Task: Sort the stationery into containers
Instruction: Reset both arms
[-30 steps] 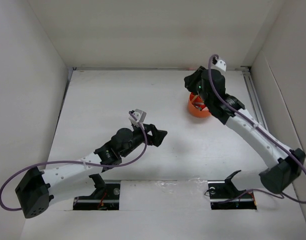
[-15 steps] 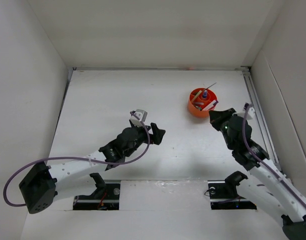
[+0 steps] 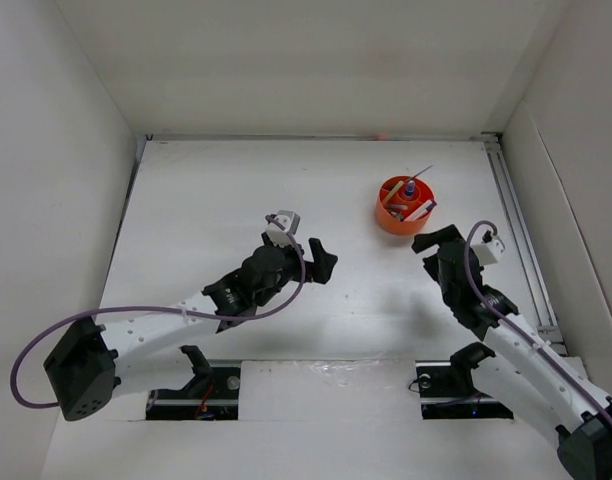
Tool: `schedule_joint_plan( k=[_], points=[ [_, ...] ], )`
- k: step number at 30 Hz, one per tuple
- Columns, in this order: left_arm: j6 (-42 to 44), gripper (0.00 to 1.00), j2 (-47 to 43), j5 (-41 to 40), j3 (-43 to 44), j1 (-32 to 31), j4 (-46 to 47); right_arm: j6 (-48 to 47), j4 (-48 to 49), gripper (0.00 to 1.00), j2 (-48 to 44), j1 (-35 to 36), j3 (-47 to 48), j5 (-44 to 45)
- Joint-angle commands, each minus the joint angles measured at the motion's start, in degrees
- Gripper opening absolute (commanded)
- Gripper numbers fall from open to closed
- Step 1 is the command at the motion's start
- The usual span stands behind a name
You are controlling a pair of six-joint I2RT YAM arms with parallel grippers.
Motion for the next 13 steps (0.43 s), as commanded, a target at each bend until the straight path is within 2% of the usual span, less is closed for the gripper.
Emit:
schedule_joint_plan(
  k=[1,9,13],
  points=[
    [-1.7,0.95,1.3,3.2,3.3,0.0,-0.2,1.3,-0.2,0.94,-0.4,-0.3,2.3,-0.5],
    [-2.7,0.94,3.6,6.5,4.4,0.0,1.8,0.3,0.4,0.97,-9.0,-0.3,0.6,-1.7],
    [-4.1,0.94,4.8,5.9,5.3,0.0,0.8,-0.4,0.4,0.98,-9.0,-0.9,0.0,-2.3]
  ],
)
